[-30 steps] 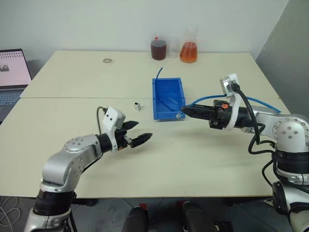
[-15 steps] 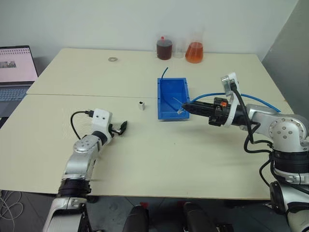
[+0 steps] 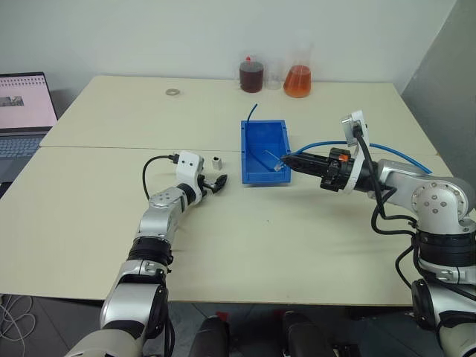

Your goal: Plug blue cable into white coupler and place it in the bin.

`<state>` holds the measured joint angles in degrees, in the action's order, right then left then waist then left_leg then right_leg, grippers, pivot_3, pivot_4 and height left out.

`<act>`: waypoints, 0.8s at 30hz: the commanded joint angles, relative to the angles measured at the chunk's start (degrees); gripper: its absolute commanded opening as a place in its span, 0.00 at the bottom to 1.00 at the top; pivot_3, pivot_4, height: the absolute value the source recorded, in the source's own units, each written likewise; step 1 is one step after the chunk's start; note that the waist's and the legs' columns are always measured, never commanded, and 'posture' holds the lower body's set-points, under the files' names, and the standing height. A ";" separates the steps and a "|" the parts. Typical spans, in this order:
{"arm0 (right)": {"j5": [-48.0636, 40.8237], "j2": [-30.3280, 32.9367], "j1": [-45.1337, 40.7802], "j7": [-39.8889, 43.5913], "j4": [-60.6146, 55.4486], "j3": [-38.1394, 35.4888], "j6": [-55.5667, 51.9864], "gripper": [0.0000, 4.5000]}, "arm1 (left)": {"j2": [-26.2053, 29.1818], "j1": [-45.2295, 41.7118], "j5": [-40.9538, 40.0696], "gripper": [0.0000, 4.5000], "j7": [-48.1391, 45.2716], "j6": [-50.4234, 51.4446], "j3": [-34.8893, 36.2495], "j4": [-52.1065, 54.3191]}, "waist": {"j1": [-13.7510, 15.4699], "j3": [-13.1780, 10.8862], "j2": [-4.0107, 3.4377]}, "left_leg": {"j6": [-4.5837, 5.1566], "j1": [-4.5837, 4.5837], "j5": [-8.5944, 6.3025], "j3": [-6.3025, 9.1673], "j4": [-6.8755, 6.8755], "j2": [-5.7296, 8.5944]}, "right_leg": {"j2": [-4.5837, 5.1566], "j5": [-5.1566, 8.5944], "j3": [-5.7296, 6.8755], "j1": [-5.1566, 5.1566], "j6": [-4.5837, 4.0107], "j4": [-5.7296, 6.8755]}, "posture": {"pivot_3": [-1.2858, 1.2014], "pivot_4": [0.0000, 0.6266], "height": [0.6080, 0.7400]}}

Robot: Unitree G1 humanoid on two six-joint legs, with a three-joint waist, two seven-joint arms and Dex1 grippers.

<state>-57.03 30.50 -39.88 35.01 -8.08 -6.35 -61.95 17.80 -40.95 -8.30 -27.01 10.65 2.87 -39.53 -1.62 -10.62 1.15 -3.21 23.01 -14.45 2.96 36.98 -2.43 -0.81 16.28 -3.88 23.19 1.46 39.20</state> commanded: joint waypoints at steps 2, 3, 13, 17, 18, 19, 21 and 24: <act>0.15 0.46 -0.51 -0.29 -1.88 -2.23 1.18 0.03 | -1.10 -3.13 0.97 0.99 -0.53 -2.40 -0.04 -6.82 | 0.04 0.00 0.00 | 0.00 -0.01 0.00 0.00 0.00 0.00 | 0.00 -0.01 -0.01 -0.01 0.01 0.00 | 0.52 0.24 1.00; 0.19 0.42 -0.57 -0.34 -1.82 -2.25 1.16 0.03 | -1.34 -3.95 1.06 0.99 -0.79 -3.15 -0.02 -8.46 | 0.04 0.00 0.00 | 0.00 0.00 0.00 0.00 0.00 0.01 | 0.00 -0.01 0.00 -0.01 0.01 0.00 | 0.52 0.24 1.00; 0.59 -0.07 -0.47 -0.36 -1.77 -2.44 1.31 0.03 | -2.46 -7.76 1.89 0.91 -2.14 -9.31 0.27 -16.60 | 0.07 0.01 -0.02 | 0.00 0.00 0.00 0.00 0.00 0.02 | 0.01 -0.01 -0.01 -0.01 0.01 0.01 | 0.52 0.24 1.00; 0.29 -0.63 -0.09 -0.63 -2.22 -2.49 0.99 0.03 | -2.40 -9.35 2.54 0.75 -1.51 -10.83 0.57 -18.80 | 0.11 0.01 -0.02 | 0.00 0.00 0.00 0.00 0.00 0.03 | 0.01 -0.01 0.00 -0.01 0.01 0.01 | 0.52 0.24 1.00; 0.27 -0.80 -0.09 -0.72 -2.24 -2.49 0.88 0.03 | -2.33 -9.91 2.77 0.71 -1.13 -11.17 0.66 -19.53 | 0.10 0.01 -0.02 | 0.00 0.01 0.00 0.01 0.00 0.03 | 0.01 -0.01 0.01 -0.01 0.01 0.00 | 0.52 0.24 1.00; 0.26 -0.90 -0.01 -0.71 -2.36 -2.48 0.85 0.03 | -2.21 -10.30 3.13 0.67 -0.74 -11.56 0.61 -20.21 | 0.10 0.01 -0.02 | 0.00 0.01 0.00 0.01 0.00 0.03 | 0.01 -0.01 0.00 -0.01 0.01 0.01 | 0.52 0.24 1.00; 0.12 -1.05 0.15 -0.67 -2.51 -2.56 0.74 0.03 | -2.11 -10.75 3.58 0.57 -0.42 -12.17 0.63 -21.54 | 0.09 0.01 -0.02 | 0.00 0.01 0.00 0.01 0.00 0.03 | 0.01 -0.01 0.01 0.00 0.01 0.00 | 0.52 0.24 1.00; 0.10 -1.11 0.36 -0.82 -2.46 -2.75 0.51 0.03 | -2.28 -11.23 3.96 0.42 -0.66 -12.93 0.64 -22.93 | 0.08 0.01 -0.02 | 0.00 0.01 0.00 0.01 0.00 0.03 | 0.01 -0.01 0.01 0.00 0.01 0.00 | 0.52 0.24 1.00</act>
<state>-55.82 29.28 -39.31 34.35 -8.43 -7.25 -61.77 16.06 -51.66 -5.12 -27.47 -1.81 3.76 -61.15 -1.54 -10.61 1.13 -3.21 23.02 -14.44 2.97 36.97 -2.40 -0.80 16.27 -3.87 23.18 1.47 39.20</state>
